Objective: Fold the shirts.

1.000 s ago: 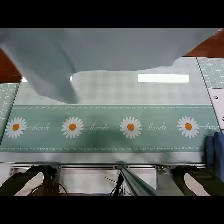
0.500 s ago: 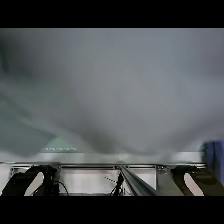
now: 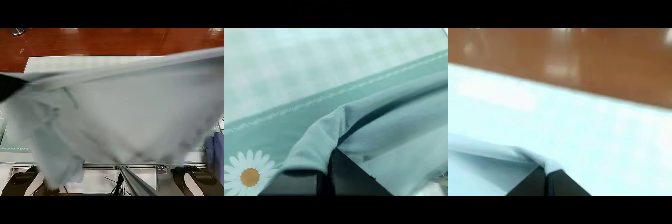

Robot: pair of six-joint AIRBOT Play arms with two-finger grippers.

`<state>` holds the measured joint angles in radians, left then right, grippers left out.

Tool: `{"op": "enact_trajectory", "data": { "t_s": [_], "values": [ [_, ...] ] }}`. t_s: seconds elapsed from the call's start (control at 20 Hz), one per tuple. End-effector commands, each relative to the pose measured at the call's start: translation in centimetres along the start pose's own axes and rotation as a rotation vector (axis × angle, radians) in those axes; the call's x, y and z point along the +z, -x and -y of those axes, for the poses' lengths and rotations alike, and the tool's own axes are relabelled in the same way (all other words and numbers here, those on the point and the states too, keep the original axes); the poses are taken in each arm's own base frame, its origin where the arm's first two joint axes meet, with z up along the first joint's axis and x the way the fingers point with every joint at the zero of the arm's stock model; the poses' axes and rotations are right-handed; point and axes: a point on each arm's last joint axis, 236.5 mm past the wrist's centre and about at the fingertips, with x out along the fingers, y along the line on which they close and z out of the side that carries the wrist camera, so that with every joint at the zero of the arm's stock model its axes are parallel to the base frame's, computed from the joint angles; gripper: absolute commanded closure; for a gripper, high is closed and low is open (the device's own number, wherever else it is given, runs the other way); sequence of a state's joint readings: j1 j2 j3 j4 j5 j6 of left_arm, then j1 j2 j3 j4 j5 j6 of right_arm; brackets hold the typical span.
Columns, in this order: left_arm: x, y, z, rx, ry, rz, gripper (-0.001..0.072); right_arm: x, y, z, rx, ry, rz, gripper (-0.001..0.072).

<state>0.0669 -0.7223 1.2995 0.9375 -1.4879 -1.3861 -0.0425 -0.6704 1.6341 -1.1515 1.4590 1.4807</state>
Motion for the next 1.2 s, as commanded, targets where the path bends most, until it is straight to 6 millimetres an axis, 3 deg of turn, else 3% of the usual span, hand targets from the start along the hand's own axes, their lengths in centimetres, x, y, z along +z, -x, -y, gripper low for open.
{"op": "enact_trajectory", "data": {
  "t_s": [0.0, 0.1, 0.2, 0.3, 0.5, 0.7, 0.85, 0.9, 0.95, 1.0, 1.15],
  "values": [
    [-1.6, -9.6, -6.1, -0.004, 0.141, 0.001, 0.0681, -3.6, -7.4, 4.7, -0.063, -0.089, -0.085, 0.0689],
    [-0.4, -13.8, -8.7, 0.005, 0.212, -0.002, 0.0681, -4.6, -11.1, 7.9, -0.131, -0.129, -0.139, 0.0689],
    [1.1, -17.3, -10.1, -0.018, 0.275, 0.004, 0.0681, -4.8, -15.5, 9.9, -0.136, -0.171, -0.167, 0.0689],
    [2.9, -20.6, -11.0, -0.050, 0.325, 0.002, 0.0681, -5.9, -20.1, 11.4, -0.120, -0.221, -0.222, 0.0689],
    [5.3, -25.1, -11.7, -0.099, 0.361, -0.018, 0.0680, -8.7, -28.9, 14.2, -0.096, -0.342, -0.315, 0.0688],
    [4.6, -28.6, -11.5, -0.117, 0.360, -0.071, 0.0680, -10.4, -35.9, 15.2, -0.032, -0.486, -0.319, 0.0688],
    [2.9, -29.9, -10.8, -0.140, 0.369, -0.134, 0.0676, -12.5, -38.8, 15.3, 0.008, -0.588, -0.364, 0.0687],
    [2.5, -29.9, -10.4, -0.150, 0.366, -0.154, 0.0556, -13.3, -39.3, 15.5, 0.015, -0.624, -0.380, 0.0579],
    [2.1, -29.8, -10.2, -0.155, 0.363, -0.171, 0.0125, -13.9, -39.3, 15.9, 0.018, -0.643, -0.398, 0.0312],
    [1.7, -29.3, -10.3, -0.163, 0.365, -0.196, 0.0001, -14.3, -38.8, 16.6, 0.013, -0.655, -0.416, 0.0089],
    [-1.8, -26.1, -11.0, -0.203, 0.372, -0.380, 0.0002, -17.1, -34.9, 17.6, 0.043, -0.632, -0.579, 0.0079]
  ]
}}
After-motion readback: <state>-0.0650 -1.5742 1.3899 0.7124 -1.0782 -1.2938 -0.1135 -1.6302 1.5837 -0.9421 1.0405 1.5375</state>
